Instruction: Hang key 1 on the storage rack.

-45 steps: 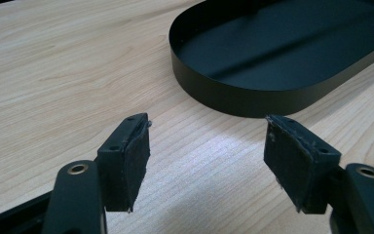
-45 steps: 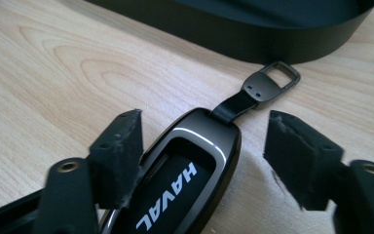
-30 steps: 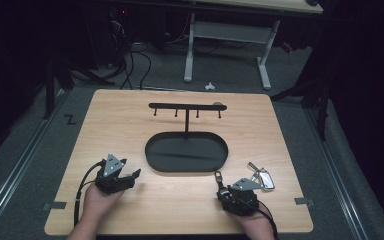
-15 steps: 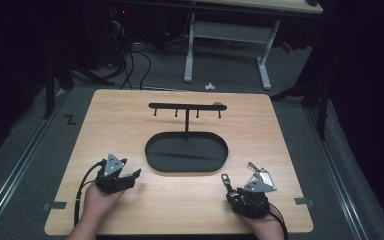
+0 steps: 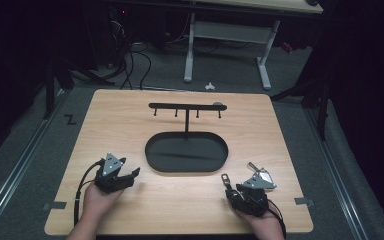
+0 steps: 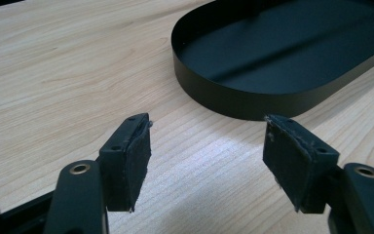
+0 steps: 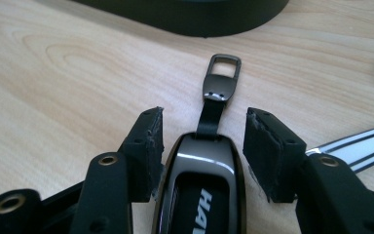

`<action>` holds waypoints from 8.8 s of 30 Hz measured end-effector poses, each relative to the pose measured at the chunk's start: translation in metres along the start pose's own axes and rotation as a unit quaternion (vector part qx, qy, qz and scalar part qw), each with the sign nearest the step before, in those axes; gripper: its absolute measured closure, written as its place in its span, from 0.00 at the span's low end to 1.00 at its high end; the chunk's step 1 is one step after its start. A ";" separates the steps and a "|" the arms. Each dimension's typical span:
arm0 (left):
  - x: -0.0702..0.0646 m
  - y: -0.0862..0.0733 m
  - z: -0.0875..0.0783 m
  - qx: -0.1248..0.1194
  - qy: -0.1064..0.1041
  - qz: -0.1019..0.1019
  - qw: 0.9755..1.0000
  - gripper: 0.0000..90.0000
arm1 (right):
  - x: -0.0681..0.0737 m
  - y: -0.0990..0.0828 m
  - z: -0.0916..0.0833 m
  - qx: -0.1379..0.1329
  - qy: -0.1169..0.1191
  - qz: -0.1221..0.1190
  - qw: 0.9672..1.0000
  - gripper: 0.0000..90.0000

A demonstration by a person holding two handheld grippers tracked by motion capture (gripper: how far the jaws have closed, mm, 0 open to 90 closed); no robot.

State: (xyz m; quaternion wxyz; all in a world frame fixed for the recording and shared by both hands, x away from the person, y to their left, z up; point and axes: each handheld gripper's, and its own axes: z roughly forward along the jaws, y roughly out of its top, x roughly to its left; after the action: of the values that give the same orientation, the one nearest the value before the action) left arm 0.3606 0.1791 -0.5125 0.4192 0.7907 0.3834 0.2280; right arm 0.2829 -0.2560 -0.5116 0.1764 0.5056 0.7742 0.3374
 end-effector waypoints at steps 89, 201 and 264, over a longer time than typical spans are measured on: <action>-0.004 0.002 0.004 0.001 -0.035 0.020 0.999 0.39 | 0.009 0.092 0.059 0.395 -0.011 -0.079 0.915 0.89; -0.001 0.001 0.002 0.003 -0.041 0.016 0.999 0.40 | 0.041 0.269 0.004 0.190 -0.006 -0.077 0.979 0.89; -0.003 0.000 0.006 0.013 -0.050 0.020 0.998 0.39 | 0.033 0.271 0.043 0.177 -0.033 -0.050 0.982 0.80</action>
State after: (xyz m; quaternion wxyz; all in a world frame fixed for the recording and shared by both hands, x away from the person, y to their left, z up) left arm 0.3629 0.1739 -0.5162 0.4232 0.8141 0.3488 0.1912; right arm 0.4747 -0.1413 -0.3500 0.1267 0.5006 0.8395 0.1692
